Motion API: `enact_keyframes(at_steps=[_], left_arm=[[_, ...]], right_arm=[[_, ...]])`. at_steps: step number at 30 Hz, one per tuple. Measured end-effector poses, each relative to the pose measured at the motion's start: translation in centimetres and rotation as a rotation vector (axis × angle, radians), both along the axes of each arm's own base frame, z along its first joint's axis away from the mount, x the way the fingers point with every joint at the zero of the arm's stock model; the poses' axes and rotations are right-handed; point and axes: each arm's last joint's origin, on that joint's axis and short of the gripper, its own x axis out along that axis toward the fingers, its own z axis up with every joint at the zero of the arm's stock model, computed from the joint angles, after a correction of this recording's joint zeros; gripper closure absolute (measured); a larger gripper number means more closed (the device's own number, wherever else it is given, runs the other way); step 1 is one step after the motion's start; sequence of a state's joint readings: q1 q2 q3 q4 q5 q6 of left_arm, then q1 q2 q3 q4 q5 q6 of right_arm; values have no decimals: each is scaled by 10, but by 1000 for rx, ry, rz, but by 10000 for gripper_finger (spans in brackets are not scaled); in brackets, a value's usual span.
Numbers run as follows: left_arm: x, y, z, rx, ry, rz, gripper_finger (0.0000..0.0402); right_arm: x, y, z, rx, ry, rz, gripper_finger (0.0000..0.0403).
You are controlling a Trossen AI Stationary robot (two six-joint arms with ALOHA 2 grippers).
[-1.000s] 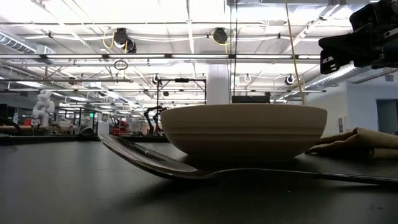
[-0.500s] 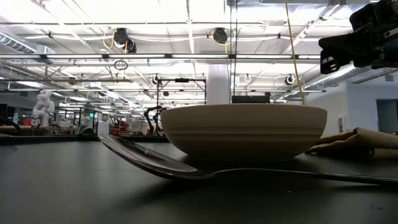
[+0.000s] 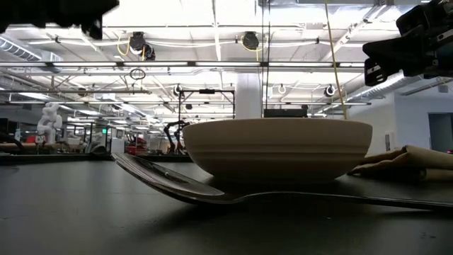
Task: Set table place
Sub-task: Adjust the blue fork
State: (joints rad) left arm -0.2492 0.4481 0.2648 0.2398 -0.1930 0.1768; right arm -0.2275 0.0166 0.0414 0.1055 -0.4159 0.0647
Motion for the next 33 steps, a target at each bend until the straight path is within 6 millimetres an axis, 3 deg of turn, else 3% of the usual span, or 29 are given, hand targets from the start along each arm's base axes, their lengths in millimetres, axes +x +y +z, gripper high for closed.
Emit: enact_keyframes(at_steps=[9, 20, 33], left_arm=[[-7, 8, -24, 7, 100, 84, 401], [-7, 10, -22, -1, 78, 75, 401], [-7, 10, -30, 115, 162, 74, 377]], right_arm=[[0, 0, 2, 22, -14, -4, 403], [-3, -2, 18, -52, -193, -111, 403], [-2, -2, 16, -234, -197, -139, 403]])
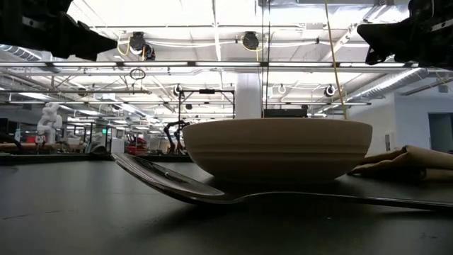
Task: Set table place
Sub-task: Adjust the blue fork
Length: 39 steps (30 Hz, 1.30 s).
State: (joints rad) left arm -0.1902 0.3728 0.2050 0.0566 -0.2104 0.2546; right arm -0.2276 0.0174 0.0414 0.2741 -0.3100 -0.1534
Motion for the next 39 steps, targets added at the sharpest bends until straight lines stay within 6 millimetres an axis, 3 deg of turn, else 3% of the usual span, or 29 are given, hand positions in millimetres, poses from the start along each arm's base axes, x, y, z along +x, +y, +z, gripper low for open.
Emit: enact_keyframes(at_steps=[6, 9, 14, 20, 27, 30, 32, 36, 39], left_arm=[[0, 1, 1, 64, -5, 18, 376], [0, 2, 5, 81, -48, 66, 376], [0, 4, 11, 110, -102, 134, 376], [0, 4, 11, 113, -101, 142, 376], [0, 4, 11, 173, -96, 124, 376], [0, 4, 12, 179, -104, 124, 376], [0, 4, 14, 179, -130, 126, 376], [0, 4, 18, 206, -160, 127, 376], [0, 4, 17, 214, -153, 126, 376]], right_arm=[[0, 0, 1, -272, -34, -69, 403], [0, 0, 2, -297, -46, -90, 403], [0, -5, 3, -140, -37, -203, 403], [6, -7, -4, 84, 43, -185, 403], [18, -18, -12, 320, 106, -426, 403], [26, -21, -15, 364, 124, -446, 403], [32, -24, -25, 391, 237, -472, 403], [55, -33, -6, 389, 353, -496, 403], [72, -46, -3, 402, 471, -552, 403]])
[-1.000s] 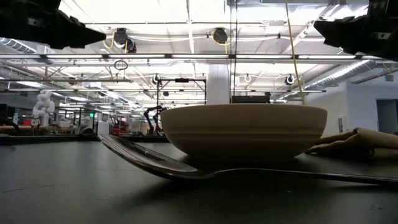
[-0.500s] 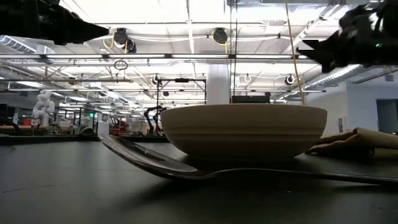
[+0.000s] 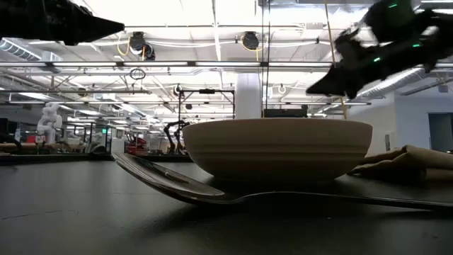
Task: Set table place
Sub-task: Adjust the blue fork
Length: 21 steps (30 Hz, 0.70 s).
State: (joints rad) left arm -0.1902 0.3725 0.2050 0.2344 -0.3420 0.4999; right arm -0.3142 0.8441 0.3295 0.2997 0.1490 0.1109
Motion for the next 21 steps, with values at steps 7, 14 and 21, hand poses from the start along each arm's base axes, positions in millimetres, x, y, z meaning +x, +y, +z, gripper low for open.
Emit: enact_keyframes(at_steps=[7, 14, 21], left_arm=[[0, 0, -1, 48, 14, 5, 376], [0, 1, 0, 88, 18, 55, 376], [0, 2, -5, 40, 58, 61, 376]], right_arm=[[38, -41, 10, 93, 112, 131, 403], [66, -71, 14, 210, 188, 385, 403], [88, -89, 19, 182, 330, 465, 403]])
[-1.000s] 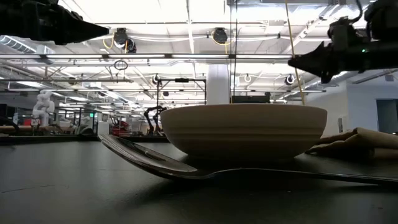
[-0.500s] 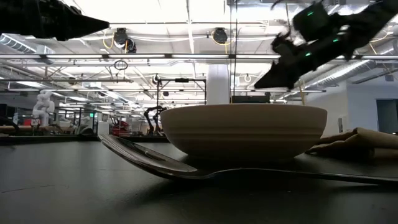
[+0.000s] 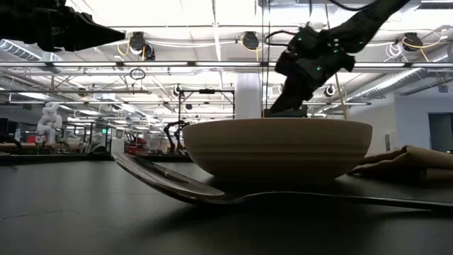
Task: Set table place
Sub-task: Adjust the blue fork
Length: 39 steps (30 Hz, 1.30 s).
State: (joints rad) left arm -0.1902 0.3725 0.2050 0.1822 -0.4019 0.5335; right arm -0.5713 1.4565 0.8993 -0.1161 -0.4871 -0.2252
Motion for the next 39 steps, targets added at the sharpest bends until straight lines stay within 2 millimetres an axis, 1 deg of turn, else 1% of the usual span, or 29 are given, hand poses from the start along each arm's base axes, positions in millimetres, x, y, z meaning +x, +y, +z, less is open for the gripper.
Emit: enact_keyframes(at_steps=[4, 8, 11, 15, 20, 25, 30, 32, 35, 39], left_arm=[[0, 0, -3, -21, 25, 0, 376], [0, 0, -3, -40, 20, 0, 376], [0, 0, -3, -41, 19, -3, 376], [0, 0, -3, -43, 19, -5, 376], [0, 0, -3, -42, 19, -5, 376], [0, 0, -3, -39, 19, -5, 376], [0, 0, -3, -35, 20, -5, 376], [0, 0, -3, -34, 20, -6, 376], [0, 0, -3, -35, 20, -6, 376], [0, 0, -3, -36, 19, -6, 376]], right_arm=[[18, -11, 2, 18, 14, 14, 403], [39, -18, -5, 50, 67, 29, 403], [52, -20, -9, 62, 115, 61, 403], [62, -17, -17, 83, 173, 96, 403], [63, -9, -27, 119, 258, 131, 403], [65, -1, -27, 118, 274, 160, 403], [72, 9, -27, 25, 284, 175, 403], [76, 12, -31, 19, 280, 183, 403], [79, 13, -36, 23, 286, 184, 403], [79, 9, -37, 34, 277, 156, 403]])
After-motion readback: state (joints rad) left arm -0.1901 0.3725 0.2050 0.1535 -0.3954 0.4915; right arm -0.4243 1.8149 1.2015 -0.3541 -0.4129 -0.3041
